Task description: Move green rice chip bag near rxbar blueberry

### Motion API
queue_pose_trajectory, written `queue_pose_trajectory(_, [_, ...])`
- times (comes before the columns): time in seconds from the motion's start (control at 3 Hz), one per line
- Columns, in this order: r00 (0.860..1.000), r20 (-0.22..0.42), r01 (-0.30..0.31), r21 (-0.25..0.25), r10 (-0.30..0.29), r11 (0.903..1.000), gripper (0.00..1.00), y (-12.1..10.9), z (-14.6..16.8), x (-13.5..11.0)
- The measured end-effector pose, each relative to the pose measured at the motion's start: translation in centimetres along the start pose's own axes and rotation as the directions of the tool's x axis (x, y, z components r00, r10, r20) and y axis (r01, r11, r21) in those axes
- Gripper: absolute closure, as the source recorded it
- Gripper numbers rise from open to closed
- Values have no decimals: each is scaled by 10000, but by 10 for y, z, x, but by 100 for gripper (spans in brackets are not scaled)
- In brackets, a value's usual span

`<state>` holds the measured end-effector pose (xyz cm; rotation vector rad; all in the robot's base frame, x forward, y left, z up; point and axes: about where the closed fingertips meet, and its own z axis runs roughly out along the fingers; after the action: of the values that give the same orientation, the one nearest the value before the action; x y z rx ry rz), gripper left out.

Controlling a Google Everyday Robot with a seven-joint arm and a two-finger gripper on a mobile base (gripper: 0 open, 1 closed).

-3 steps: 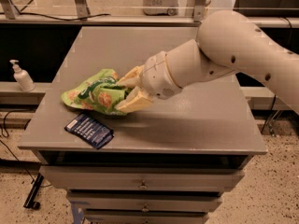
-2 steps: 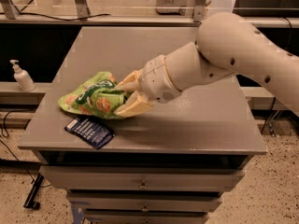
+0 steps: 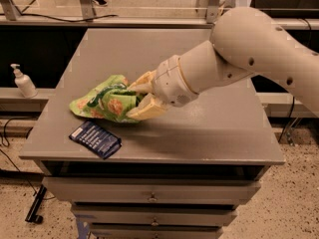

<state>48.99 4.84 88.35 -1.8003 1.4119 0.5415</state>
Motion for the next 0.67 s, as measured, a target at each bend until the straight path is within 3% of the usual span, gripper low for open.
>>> queue_pose_trajectory(0.33, [9998, -213, 8, 87, -6, 10000, 12, -7, -7, 3])
queue_pose_trajectory(0.67, [9996, -273, 54, -25, -55, 10000, 0, -9, -8, 4])
